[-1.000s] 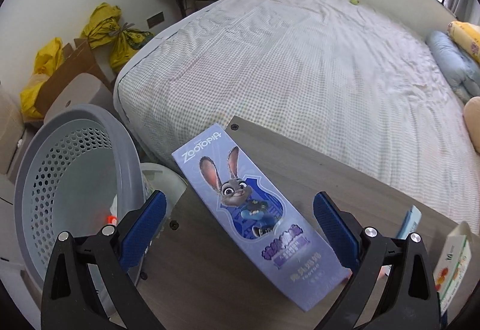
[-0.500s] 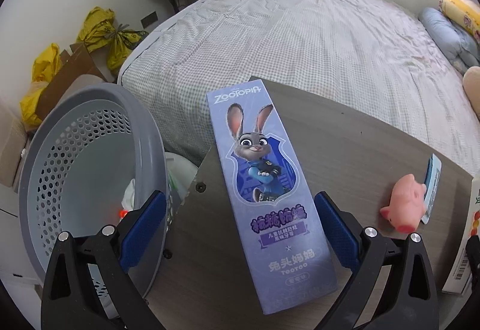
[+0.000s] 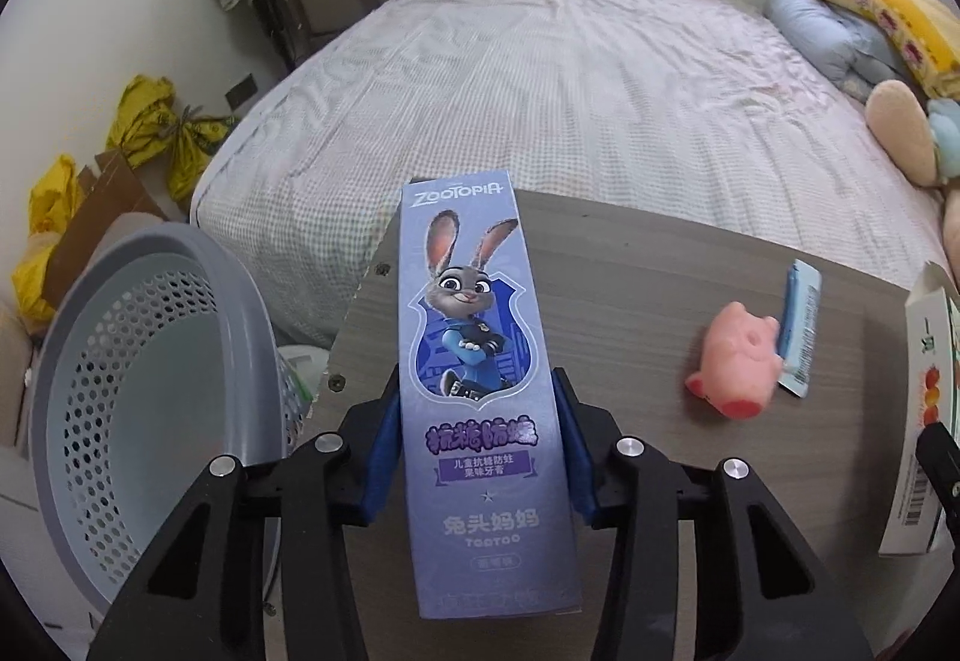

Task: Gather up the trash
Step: 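Grasp the purple Zootopia box with the left tool while the right tool holds the medicine box, then carry both boxes over the grey basket with both tools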

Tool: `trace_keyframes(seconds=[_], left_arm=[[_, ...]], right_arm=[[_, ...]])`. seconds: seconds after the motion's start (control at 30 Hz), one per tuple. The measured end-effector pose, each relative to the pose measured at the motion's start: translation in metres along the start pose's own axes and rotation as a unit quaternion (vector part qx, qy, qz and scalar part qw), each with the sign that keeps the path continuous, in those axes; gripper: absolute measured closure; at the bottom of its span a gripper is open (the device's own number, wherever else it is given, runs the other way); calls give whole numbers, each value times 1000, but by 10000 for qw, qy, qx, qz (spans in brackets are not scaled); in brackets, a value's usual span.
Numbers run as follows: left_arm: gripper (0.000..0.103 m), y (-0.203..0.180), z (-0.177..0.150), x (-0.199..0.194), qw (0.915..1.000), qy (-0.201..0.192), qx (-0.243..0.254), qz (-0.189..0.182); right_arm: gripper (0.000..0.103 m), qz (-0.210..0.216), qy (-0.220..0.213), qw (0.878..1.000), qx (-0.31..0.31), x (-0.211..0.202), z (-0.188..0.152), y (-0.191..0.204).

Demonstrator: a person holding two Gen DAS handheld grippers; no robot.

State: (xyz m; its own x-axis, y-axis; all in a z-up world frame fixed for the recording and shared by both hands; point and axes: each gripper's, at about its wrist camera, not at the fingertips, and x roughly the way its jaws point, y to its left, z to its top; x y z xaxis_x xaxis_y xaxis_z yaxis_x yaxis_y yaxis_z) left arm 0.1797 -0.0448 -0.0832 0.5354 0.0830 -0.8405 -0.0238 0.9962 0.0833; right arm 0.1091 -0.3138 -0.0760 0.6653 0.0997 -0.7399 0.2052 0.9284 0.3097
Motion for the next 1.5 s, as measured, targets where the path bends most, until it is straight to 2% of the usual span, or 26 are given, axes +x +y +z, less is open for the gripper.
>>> trace_keyframes(seconds=[0.13,0.3,0.4,0.53,0.73,1.13,1.3,1.5], left_arm=[[58,5,-2,-26,9996,-265,90,-100],[58,21,-3,-56,9979,-626,129,-54],[58,37,-7,-71,9966,-816,136,1],[58,63,-15,-89,9947,-1023,65,28],[58,110,-31,-106,9929,-1174,-153,80],[58,193,-62,-103,9922,-1055,-622,246],[58,212,-71,-94,9934,-924,-636,258],[58,233,-78,-76,9951,-718,-669,100]], right_arm=[[22,-13,-44,9999,-116,-12,-1,10],[22,45,-174,9992,-354,-30,-3,35],[22,275,-133,9989,-347,-36,-4,49],[22,322,-236,9975,-579,-47,-8,77],[22,636,-231,9939,-865,-60,-14,122],[22,1081,-67,9817,-1565,-55,-42,210],[22,1200,67,9741,-1916,-43,-57,245],[22,1296,251,9677,-2150,-23,-68,278]])
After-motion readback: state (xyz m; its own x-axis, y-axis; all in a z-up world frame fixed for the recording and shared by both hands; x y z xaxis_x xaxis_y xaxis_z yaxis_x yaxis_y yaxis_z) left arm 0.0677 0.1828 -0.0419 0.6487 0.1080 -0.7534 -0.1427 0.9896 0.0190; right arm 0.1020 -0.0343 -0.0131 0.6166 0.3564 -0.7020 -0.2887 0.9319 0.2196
